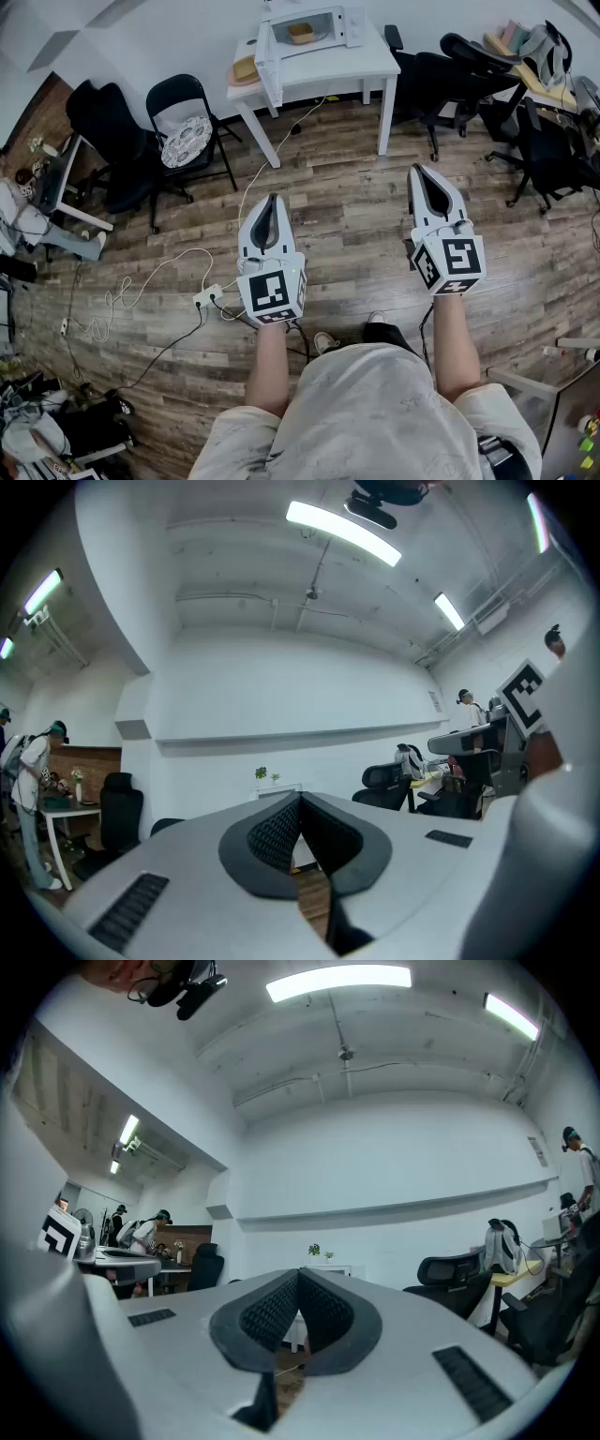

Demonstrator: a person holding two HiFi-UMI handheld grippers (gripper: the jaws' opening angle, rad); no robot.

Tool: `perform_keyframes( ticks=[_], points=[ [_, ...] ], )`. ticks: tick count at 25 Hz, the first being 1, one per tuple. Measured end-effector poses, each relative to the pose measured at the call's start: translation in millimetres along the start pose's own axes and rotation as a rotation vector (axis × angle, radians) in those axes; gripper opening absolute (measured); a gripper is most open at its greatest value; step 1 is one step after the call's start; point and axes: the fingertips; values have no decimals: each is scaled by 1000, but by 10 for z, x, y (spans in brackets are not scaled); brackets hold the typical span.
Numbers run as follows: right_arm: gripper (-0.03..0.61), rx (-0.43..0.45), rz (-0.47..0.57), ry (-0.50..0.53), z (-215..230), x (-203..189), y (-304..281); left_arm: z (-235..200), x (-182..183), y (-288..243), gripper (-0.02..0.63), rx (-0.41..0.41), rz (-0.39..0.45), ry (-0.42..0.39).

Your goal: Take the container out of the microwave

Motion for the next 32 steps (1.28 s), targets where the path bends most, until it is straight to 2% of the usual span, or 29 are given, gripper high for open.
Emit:
perform_keyframes(
  ticks=[16, 29, 32],
  points=[
    [15, -6, -2, 58, 288, -86, 45, 421, -10, -189, 6, -24, -6, 9],
    [17, 24, -3, 38, 397, -183, -40, 540, -62, -346, 6, -32, -22, 9],
    [35, 27, -4, 36, 439, -210, -63, 582, -78, -389, 6, -32, -25, 5]
  ],
)
Point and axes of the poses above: the fingertips, and each gripper's own axes: y backward along the fingers, z to its right, x out of its top, and after that the axes turned 2 degrees about -z, right-handed
